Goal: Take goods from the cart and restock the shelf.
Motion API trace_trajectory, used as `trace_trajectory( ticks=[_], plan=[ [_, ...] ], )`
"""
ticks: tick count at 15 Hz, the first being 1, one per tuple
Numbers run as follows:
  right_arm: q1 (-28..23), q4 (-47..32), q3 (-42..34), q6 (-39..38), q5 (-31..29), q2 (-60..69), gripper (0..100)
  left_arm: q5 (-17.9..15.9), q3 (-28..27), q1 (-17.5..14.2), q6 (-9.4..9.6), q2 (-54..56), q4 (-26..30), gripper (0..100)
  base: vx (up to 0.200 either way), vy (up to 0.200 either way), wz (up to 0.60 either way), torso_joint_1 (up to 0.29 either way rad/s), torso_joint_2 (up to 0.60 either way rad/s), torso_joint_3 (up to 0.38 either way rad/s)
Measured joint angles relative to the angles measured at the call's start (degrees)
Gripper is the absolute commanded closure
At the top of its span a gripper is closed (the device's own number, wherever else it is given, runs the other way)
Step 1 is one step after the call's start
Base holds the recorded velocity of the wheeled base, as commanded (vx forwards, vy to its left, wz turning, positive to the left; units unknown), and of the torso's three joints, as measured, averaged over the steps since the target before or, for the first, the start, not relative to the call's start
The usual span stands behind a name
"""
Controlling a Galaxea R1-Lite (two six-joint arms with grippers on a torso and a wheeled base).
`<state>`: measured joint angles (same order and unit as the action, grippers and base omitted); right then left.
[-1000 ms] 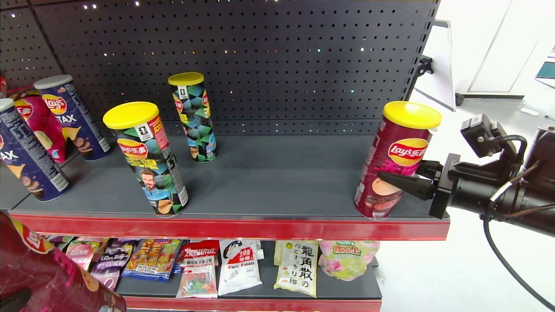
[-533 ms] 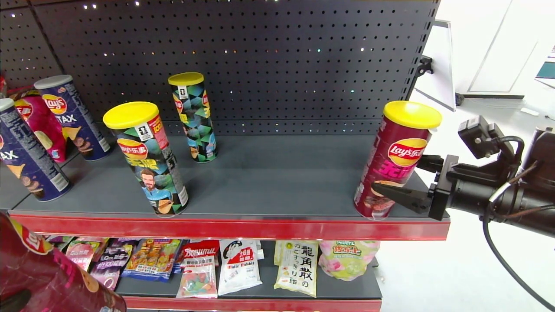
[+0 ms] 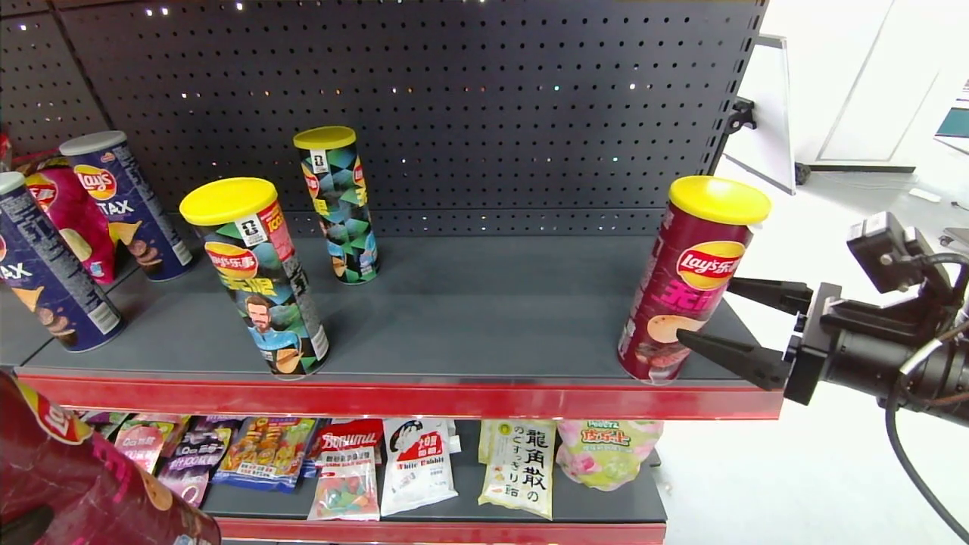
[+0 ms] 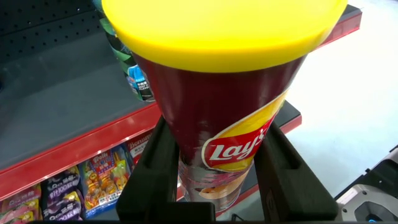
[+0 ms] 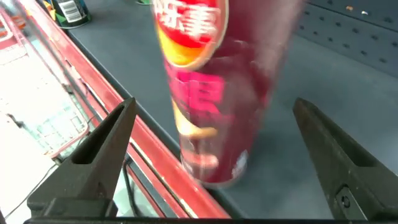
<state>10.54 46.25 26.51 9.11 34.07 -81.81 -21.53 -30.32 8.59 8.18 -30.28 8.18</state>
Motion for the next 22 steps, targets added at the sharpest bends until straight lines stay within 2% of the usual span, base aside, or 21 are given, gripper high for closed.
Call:
trace_trajectory(
  ticks=[4,7,9,14,17,19,21,22],
  plan=[
    [-3.24,-0.33,-6.97,-1.1,-0.99,7.56,0,0.0,0.09,0.02,-0.02,-0.48,-0.13,100,0.0,0.0,0.0,0.0,0.0,0.0],
    [-6.89,-3.28,-11.86,-2.62,-7.52,16.74,0,-0.01,0.09,0.0,0.0,-1.77,-2.55,100,0.0,0.0,0.0,0.0,0.0,0.0],
    [-9.89,-12.45,-13.07,-3.64,-12.11,25.44,0,0.43,-0.07,-0.02,0.07,-2.76,-4.0,100,0.0,0.0,0.0,0.0,0.0,0.0],
    [-19.66,-52.98,-6.49,-5.99,-24.48,52.1,0,0.57,0.11,-0.06,0.07,-3.89,-4.88,100,0.0,0.0,0.0,0.0,0.0,0.0],
    [-22.04,-59.66,-8.08,-5.99,-27.81,63.73,0,1.0,1.13,-0.06,-0.22,-5.24,-9.22,100,0.0,0.0,0.0,0.0,0.0,0.0],
    [-20.05,-59.93,-10.67,-5.89,-25.51,68.91,0,1.74,1.13,-0.13,-0.55,-6.35,-10.23,100,0.0,0.0,0.0,0.0,0.0,0.0],
    [-12.67,-59.97,-12.28,-5.69,-25.16,72.01,0,1.66,0.89,-0.17,-0.66,-7.2,-10.36,100,0.0,0.0,0.0,0.0,0.0,0.0],
    [-9.31,-59.58,-13.54,-5.45,-27.65,73.24,0,1.55,0.77,-0.16,-0.61,-7.39,-10.31,100,0.0,0.0,0.0,0.0,0.0,0.0]
  ],
)
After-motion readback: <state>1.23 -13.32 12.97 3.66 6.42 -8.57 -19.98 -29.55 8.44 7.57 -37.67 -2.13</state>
